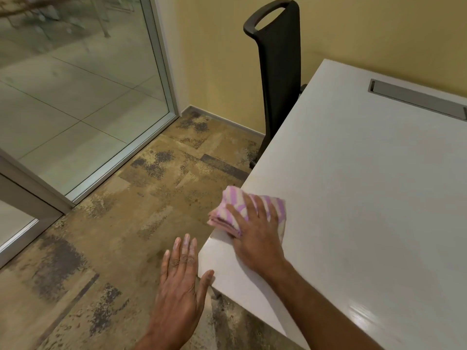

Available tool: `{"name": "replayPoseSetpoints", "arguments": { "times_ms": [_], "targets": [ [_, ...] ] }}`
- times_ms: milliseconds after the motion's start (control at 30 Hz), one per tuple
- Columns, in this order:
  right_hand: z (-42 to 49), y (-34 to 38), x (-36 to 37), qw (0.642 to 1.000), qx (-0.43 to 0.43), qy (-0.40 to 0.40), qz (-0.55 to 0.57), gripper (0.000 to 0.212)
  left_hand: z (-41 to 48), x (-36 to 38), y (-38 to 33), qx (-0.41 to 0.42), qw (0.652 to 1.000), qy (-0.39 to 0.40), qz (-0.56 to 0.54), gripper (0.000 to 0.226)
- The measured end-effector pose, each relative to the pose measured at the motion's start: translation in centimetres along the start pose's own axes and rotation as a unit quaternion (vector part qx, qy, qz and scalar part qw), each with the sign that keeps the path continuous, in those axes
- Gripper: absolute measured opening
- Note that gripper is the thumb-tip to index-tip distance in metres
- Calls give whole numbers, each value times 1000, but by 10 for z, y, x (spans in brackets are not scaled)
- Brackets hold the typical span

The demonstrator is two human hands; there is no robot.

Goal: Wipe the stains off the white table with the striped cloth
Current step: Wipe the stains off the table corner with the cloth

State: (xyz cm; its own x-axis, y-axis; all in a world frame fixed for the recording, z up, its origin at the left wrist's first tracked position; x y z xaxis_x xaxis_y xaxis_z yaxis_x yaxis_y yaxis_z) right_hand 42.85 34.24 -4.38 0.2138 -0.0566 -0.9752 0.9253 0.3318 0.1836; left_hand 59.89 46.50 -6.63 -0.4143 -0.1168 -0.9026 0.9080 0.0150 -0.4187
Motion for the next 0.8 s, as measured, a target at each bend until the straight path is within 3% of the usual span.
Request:
{"name": "replayPoseSetpoints", "arguments": {
  "times_ms": [133, 267, 500, 800],
  "targets": [
    [-50, -4, 1, 1000, -17, -17, 13, 58, 3, -2, 0, 6, 1000, -5, -5, 75],
    [-71, -33, -2, 999, 44, -30, -10, 64, 7, -2, -2, 15, 1000, -3, -9, 73],
    [-10, -55, -9, 982, 170, -64, -49, 60, 14, 1, -5, 30, 1000, -1, -6, 72],
    [64, -63, 7, 981, 186, -27, -53, 63, 23, 8, -4, 53, 998, -13, 3, 73]
  ]
}}
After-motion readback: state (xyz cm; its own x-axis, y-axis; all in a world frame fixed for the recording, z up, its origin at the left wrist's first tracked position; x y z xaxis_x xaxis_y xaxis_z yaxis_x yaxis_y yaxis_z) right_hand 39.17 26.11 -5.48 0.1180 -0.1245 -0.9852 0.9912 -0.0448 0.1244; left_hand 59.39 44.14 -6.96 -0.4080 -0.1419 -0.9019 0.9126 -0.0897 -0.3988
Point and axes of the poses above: each hand's wrist, its own z-axis towards the middle knuckle, its own x-axis out of the palm, y = z × x, the point moved 4 cm from there along z, towards the middle knuckle, and after that the axes turned 4 degrees about -y, right-handed, at the moved point
